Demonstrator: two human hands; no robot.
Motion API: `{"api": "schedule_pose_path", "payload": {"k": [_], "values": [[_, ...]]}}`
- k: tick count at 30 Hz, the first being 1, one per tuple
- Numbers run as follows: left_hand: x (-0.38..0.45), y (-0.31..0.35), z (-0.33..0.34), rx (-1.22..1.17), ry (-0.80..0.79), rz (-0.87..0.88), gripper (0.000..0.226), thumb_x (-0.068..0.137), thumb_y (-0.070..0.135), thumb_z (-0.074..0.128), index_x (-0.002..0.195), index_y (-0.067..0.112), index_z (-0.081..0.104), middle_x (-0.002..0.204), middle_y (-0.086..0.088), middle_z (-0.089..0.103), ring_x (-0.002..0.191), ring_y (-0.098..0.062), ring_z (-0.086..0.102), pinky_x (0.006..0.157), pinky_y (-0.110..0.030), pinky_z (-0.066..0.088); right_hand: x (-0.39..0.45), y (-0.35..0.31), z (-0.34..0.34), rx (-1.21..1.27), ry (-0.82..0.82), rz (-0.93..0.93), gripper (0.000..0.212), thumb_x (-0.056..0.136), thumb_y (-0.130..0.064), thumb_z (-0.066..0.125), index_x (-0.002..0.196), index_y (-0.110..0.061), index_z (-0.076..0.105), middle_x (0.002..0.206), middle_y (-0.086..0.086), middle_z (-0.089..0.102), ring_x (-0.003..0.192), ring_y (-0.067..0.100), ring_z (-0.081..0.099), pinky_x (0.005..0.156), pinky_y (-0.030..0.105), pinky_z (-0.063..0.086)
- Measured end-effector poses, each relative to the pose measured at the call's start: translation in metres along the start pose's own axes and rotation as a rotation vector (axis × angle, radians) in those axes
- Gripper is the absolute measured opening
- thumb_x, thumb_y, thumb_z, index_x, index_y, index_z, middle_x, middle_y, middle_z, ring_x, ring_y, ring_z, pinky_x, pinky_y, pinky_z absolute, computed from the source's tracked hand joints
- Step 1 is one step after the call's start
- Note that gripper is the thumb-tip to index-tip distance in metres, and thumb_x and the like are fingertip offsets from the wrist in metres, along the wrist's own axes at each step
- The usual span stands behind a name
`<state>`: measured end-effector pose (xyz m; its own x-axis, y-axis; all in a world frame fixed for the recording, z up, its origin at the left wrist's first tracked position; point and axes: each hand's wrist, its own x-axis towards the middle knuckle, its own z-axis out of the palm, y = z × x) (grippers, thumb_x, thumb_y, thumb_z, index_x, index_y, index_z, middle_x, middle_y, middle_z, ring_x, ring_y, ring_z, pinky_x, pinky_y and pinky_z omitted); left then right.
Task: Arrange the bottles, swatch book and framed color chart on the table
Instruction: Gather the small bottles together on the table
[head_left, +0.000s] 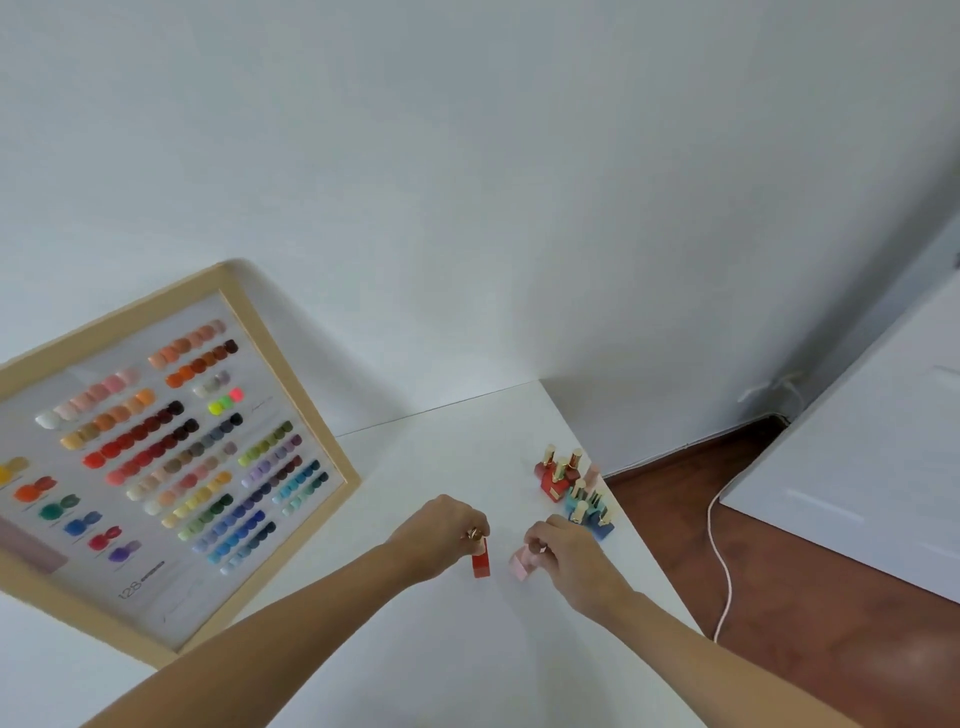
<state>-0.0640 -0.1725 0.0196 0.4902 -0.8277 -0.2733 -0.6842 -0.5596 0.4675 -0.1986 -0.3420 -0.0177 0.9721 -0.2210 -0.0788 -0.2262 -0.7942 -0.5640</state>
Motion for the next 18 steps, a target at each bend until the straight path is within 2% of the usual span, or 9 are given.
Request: {"api": "schedule_pose_path", "payload": {"k": [4, 7, 10, 13, 18], "values": [[0.024, 0.031, 0.008, 0.016, -0.032, 0.05, 0.024, 0.094, 0.023, 0.057, 0.115, 0.016, 0.067, 0.11, -0.005, 0.07, 0.1, -0.021, 0.064, 0.089, -0.035, 0.052, -0.015, 0.027, -0.019, -0.004, 0.048, 0.039, 0.007, 0.091, -0.011, 0.055, 0.095, -0.014, 0.061, 0.099, 0.0, 0.061, 0.086, 0.01, 0.051, 0.073, 0.007, 0.038], [0.041, 0.053, 0.016, 0.023, -0.045, 0.084, 0.026, 0.095, 0.022, 0.057, 0.117, 0.015, 0.066, 0.114, -0.006, 0.07, 0.101, -0.02, 0.065, 0.088, -0.029, 0.052, -0.024, 0.043, -0.032, -0.012, 0.061, 0.062, 0.007, 0.092, -0.011, 0.054, 0.092, -0.014, 0.061, 0.1, 0.0, 0.061, 0.09, 0.014, 0.055, 0.081, 0.018, 0.046], [0.056, 0.074, 0.025, 0.032, -0.057, 0.102, 0.027, 0.095, 0.022, 0.056, 0.119, 0.015, 0.066, 0.116, -0.006, 0.069, 0.103, -0.02, 0.064, 0.088, -0.027, 0.05, -0.031, 0.058, -0.043, -0.009, 0.058, 0.093, 0.007, 0.092, -0.011, 0.054, 0.089, -0.014, 0.06, 0.097, -0.001, 0.061, 0.088, 0.014, 0.056, 0.079, 0.021, 0.047], [0.067, 0.09, 0.032, 0.055, -0.09, 0.103, 0.026, 0.095, 0.022, 0.054, 0.116, 0.013, 0.067, 0.113, -0.008, 0.07, 0.1, -0.022, 0.064, 0.089, -0.034, 0.053, -0.036, 0.073, -0.05, -0.012, 0.053, 0.123, 0.009, 0.091, -0.008, 0.053, 0.087, -0.013, 0.059, 0.093, 0.001, 0.059, 0.083, 0.016, 0.055, 0.075, 0.029, 0.049], [0.083, 0.105, 0.044, 0.077, -0.129, 0.07, 0.025, 0.095, 0.021, 0.052, 0.109, 0.009, 0.068, 0.107, -0.012, 0.07, 0.096, -0.025, 0.065, 0.087, -0.038, 0.054, -0.037, 0.092, -0.054, -0.014, 0.063, 0.145, 0.013, 0.091, -0.006, 0.054, 0.088, -0.017, 0.06, 0.092, -0.003, 0.057, 0.08, 0.013, 0.054, 0.069, 0.021, 0.047]]}}
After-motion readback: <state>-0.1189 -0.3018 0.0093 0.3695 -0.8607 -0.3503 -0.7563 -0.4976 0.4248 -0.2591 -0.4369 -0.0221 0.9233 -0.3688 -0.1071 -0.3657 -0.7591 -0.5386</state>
